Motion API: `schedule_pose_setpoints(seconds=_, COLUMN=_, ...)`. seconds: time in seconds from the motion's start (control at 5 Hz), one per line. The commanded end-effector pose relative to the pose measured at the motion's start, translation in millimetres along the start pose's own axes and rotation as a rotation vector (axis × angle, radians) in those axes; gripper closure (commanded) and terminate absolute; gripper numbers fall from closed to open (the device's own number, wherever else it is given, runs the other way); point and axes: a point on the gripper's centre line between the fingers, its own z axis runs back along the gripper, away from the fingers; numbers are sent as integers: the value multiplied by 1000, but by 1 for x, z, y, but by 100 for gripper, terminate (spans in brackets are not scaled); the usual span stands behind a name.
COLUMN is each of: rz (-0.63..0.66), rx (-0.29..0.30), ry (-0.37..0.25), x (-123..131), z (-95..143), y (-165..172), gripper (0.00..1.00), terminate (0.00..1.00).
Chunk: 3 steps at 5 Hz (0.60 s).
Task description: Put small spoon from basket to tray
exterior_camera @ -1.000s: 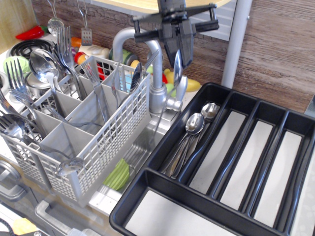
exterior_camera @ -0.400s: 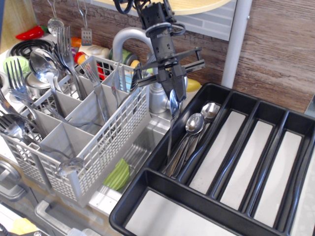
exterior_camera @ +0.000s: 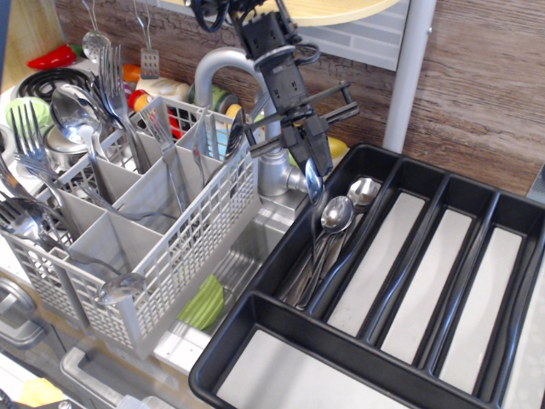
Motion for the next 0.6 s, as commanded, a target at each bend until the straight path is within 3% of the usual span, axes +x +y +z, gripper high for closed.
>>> schedule_pose_setpoints(seconds=0.0, rz=-67, rx=-72, ry=-87, x=6, z=12, y=-12, gripper=0, terminate=0)
schedule_pose_setpoints(seconds=0.2, rz=-67, rx=-72, ry=-87, x=6, z=12, y=-12, gripper=0, terminate=0)
schedule_pose_setpoints(seconds=0.4, rz=-67, rx=-72, ry=-87, x=6, z=12, y=-12, gripper=0, terminate=100)
